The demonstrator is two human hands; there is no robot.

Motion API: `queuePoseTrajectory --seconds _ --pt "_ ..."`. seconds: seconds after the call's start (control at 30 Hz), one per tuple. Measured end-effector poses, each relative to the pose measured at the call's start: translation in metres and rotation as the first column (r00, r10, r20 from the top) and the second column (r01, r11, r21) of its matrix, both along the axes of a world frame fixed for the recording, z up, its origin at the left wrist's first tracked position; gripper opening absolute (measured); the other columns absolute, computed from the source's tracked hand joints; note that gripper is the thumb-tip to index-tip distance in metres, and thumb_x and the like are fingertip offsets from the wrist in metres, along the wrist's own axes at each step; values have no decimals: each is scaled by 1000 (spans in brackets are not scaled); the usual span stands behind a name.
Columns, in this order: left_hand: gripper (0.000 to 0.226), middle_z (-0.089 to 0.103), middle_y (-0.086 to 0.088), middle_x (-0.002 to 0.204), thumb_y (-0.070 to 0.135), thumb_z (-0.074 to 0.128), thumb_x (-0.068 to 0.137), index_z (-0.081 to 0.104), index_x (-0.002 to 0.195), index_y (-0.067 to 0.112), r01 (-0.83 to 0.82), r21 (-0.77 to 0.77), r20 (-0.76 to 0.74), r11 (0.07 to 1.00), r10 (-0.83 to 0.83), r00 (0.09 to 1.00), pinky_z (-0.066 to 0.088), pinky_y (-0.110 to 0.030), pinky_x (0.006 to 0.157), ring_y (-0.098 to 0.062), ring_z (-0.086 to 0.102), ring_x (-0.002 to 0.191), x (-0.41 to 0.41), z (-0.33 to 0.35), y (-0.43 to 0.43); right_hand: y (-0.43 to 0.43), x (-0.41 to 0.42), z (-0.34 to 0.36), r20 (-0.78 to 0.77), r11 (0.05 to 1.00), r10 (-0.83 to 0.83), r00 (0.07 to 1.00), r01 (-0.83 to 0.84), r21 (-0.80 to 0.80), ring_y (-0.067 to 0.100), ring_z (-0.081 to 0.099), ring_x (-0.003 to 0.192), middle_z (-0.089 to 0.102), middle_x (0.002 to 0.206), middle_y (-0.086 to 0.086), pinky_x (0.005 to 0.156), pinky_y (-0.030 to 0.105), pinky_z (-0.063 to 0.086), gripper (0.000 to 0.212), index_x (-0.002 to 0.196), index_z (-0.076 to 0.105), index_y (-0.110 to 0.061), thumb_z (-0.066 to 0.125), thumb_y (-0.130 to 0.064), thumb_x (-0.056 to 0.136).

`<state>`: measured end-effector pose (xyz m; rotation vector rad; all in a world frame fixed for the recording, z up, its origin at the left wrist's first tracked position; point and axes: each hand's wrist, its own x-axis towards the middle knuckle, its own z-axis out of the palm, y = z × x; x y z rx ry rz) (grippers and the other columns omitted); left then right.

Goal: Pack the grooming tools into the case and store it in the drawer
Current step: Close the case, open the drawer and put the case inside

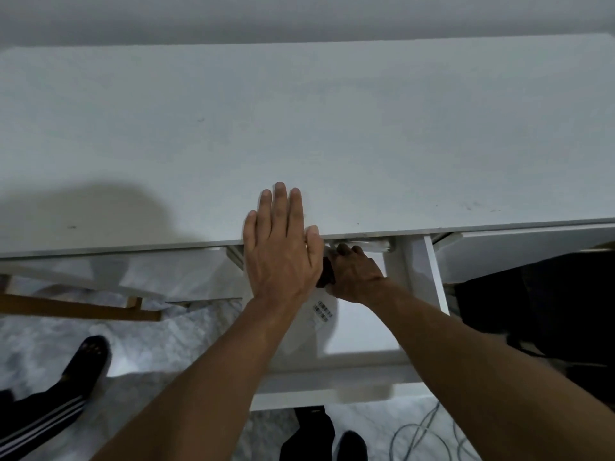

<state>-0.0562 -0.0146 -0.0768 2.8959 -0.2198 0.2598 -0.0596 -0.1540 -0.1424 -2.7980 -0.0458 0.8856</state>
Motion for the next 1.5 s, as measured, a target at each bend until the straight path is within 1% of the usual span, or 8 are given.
queuePoseTrajectory --seconds 0.47,0.7,0.8,0.97,1.1,1.23,1.33,1.5 --pt "59 30 -9 158 37 26 97 34 149 12 13 -22 11 1000 -13 1000 19 -44 117 -26 24 147 0 -1 1 1 -6 -1 56 1000 -5 998 5 -16 33 44 124 46 137 10 97 49 46 69 142 34 -15 65 -35 83" --pt "62 21 -9 161 41 16 99 26 152 12 52 6 -101 999 -51 994 10 -43 119 -25 15 149 -3 13 5 -15 -38 37 138 999 -27 990 30 -17 33 49 120 52 132 11 94 45 49 49 132 46 -12 56 -34 90" --pt "58 15 -10 162 38 20 102 20 153 11 99 12 -176 995 -96 980 5 -42 120 -25 9 150 -12 26 8 -25 -63 57 188 1000 -18 982 22 -16 34 51 118 54 131 13 96 45 49 48 132 47 -11 55 -34 91" --pt "58 16 -8 162 39 24 103 18 153 11 154 4 -230 988 -149 962 5 -42 121 -23 10 150 -89 33 15 -32 -113 90 215 1000 -27 976 27 3 34 46 127 51 137 16 106 44 42 56 141 38 -8 54 -34 94" --pt "67 12 -7 163 45 8 96 15 154 12 186 -19 -303 982 -183 935 0 -40 120 -22 8 150 -166 29 19 -31 -164 109 245 1000 -30 969 31 0 35 47 125 51 138 15 103 45 43 50 138 42 -7 51 -33 96" --pt "78 18 -10 161 48 0 88 22 152 10 207 7 -303 978 -195 933 2 -40 119 -23 15 149 -220 16 24 -26 -209 112 293 996 -77 953 64 56 33 43 128 50 139 14 104 44 42 45 135 44 -7 47 -31 97" --pt "80 14 -10 162 49 -2 86 17 153 10 214 22 -318 977 -196 928 -2 -38 117 -23 11 150 -245 12 26 -21 -235 109 326 997 -71 943 58 48 31 33 140 41 149 12 114 45 32 51 141 37 -7 44 -33 98" --pt "77 -4 -8 163 47 -7 87 1 154 11 199 81 -350 977 -159 923 -9 -36 116 -20 -5 150 -264 9 28 -13 -265 97 272 995 -101 957 99 24 28 0 152 4 164 9 121 48 9 65 154 9 -10 35 -40 102"
